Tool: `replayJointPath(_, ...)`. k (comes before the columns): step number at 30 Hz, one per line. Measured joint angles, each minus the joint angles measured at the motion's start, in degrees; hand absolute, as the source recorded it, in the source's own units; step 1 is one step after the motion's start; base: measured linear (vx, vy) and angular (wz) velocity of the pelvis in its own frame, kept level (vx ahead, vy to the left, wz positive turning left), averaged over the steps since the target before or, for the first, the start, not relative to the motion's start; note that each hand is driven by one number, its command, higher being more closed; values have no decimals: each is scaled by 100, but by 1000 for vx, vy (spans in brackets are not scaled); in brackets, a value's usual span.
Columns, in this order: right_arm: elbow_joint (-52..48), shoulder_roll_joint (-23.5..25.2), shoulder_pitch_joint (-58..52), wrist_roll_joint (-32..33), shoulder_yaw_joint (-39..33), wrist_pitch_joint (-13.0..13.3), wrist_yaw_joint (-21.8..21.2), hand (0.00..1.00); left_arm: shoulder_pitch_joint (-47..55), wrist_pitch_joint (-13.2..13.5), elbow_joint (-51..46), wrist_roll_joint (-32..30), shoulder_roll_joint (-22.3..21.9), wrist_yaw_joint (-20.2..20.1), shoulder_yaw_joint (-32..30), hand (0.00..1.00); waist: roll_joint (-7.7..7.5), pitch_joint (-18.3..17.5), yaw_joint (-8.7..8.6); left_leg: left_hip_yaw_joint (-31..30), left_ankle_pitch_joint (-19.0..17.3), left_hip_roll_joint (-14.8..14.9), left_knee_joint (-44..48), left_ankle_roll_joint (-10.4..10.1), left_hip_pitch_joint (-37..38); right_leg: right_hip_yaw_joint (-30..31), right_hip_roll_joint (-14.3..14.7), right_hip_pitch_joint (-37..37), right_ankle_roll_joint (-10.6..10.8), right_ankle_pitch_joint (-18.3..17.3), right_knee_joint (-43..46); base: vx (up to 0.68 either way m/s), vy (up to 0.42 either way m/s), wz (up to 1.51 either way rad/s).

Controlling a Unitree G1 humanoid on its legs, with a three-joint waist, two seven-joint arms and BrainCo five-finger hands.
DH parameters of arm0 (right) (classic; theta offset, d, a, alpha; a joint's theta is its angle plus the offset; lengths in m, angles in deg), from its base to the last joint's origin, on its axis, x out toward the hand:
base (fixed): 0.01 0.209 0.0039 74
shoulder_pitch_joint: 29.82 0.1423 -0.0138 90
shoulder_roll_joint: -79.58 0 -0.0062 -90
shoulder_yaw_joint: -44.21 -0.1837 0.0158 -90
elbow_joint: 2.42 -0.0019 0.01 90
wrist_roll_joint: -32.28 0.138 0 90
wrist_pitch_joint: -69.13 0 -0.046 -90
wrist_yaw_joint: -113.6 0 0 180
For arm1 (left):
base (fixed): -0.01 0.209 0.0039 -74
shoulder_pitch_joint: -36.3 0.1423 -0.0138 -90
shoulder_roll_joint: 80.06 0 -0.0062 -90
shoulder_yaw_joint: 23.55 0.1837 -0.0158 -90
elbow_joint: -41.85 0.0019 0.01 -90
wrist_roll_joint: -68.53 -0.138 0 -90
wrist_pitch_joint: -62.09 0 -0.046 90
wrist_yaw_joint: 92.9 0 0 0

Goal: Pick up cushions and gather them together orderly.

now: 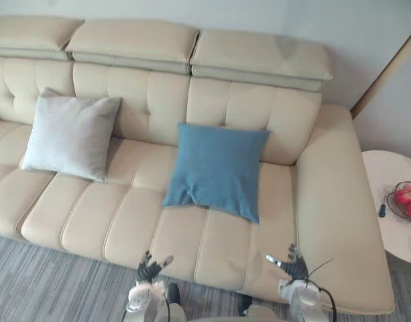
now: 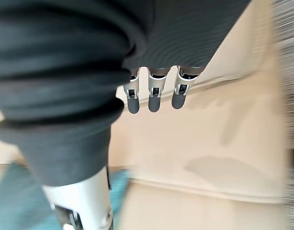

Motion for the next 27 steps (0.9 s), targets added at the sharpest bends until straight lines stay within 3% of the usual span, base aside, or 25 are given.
replayJointPath(10, 837, -53, 266, -100, -84, -132, -9, 0, -81, -85, 545, -636, 336, 13, 125, 0, -132, 17, -41, 75, -14, -155, -87, 20, 178, 245, -85, 79, 91, 150, -59, 11, 32, -7)
replayJointPath(13, 744, -59, 562, -197, -9, -151, 25, 0, -318, -87, 547, -686, 365, 37, 276, 0, -203, 351, 0, 344, -186, -128, 250, 118, 74, 404, -87, -268, 95, 271, 432, -104, 26, -51)
replayJointPath(15, 658, -69, 603, -249, 45, -159, 56, 0, -492, -91, 521, -685, 316, 51, 264, 0, -234, 414, 28, 366, -429, -106, 667, 271, -163, 216, -96, -560, 83, 543, 642, -157, 36, -60)
replayJointPath(16, 536, -64, 593, -266, 87, -187, 80, 0, -524, -89, 436, -687, 259, 57, 261, 0, -158, 455, 85, 458, -501, 41, 856, 408, -257, 105, -72, -502, 102, 786, 423, -177, 36, -54)
replayJointPath(17, 479, -48, 645, -290, 188, -199, 112, 0, -560, -89, 346, -689, 209, 55, 256, 0, -160, 500, 74, 577, -514, 99, 1031, 442, -359, -279, -213, -760, -109, 128, 1637, -180, 26, -39)
replayJointPath(18, 484, -47, 627, -293, 215, -209, 113, 0, -568, -89, 318, -689, 207, 55, 264, 0, -152, 512, 67, 574, -533, 92, 1104, 468, -378, -409, -293, -865, -146, -166, 2356, -137, -25, 3)
replayJointPath(19, 496, -39, 541, -297, 274, -220, 116, 0, -561, -94, 247, -688, 209, 55, 265, 0, -207, 485, 79, 518, -577, 72, 1359, 534, -425, -590, -480, -890, 44, -504, 3814, -89, -57, 24)
replayJointPath(20, 529, -33, 544, -302, 337, -222, 116, 0, -517, -93, 147, -686, 256, 57, 261, 0, -331, 436, 92, 494, -585, 10, 1644, 545, -542, -655, -618, -735, 137, -378, 4421, -80, -72, 24)
replayJointPath(21, 535, -32, 560, -303, 358, -221, 119, 0, -510, -98, 109, -686, 292, 57, 247, 0, -440, 396, 97, 497, -600, -39, 1764, 535, -608, -669, -662, -747, 185, -441, 4310, -144, -61, -7)
replayJointPath(22, 556, -63, 630, -326, 373, -220, 120, 0, -532, -109, 75, -684, 259, 56, 193, 0, -420, 390, 148, 462, -678, -21, 1964, 537, -792, -754, -534, -801, 246, -461, 4175, -203, 10, -62)
replayJointPath(23, 581, -187, 834, -369, 366, -208, 164, 0, -426, -106, 50, -683, 85, 56, 196, 0, -109, 295, 386, 379, -577, 76, 1684, 480, -902, -583, -271, -695, 306, -723, 3769, -245, 58, -75)
replayJointPath(24, 610, -175, 882, -396, 399, -211, 164, 0, -437, -97, 34, -682, 91, 58, 193, 0, -190, 333, 422, 525, -460, 68, 1670, 535, -915, -574, -355, -741, 365, -847, 3962, -259, 44, -60)
replayJointPath(26, 630, -87, 1097, -468, 494, -211, 162, 0, -478, -111, -7, -667, 133, 72, 191, 0, -335, 378, 440, 612, -427, 68, 1920, 554, -1175, -499, -389, -559, 299, -1233, 3857, -263, -90, -22)
replayJointPath(27, 664, -112, 1272, -474, 545, -201, 194, 0, -596, -113, -40, -625, 94, 78, 215, 0, -240, 464, 482, 605, -380, 227, 2144, 485, -1399, -563, -128, -320, 35, -1552, 3015, -352, -186, -36)
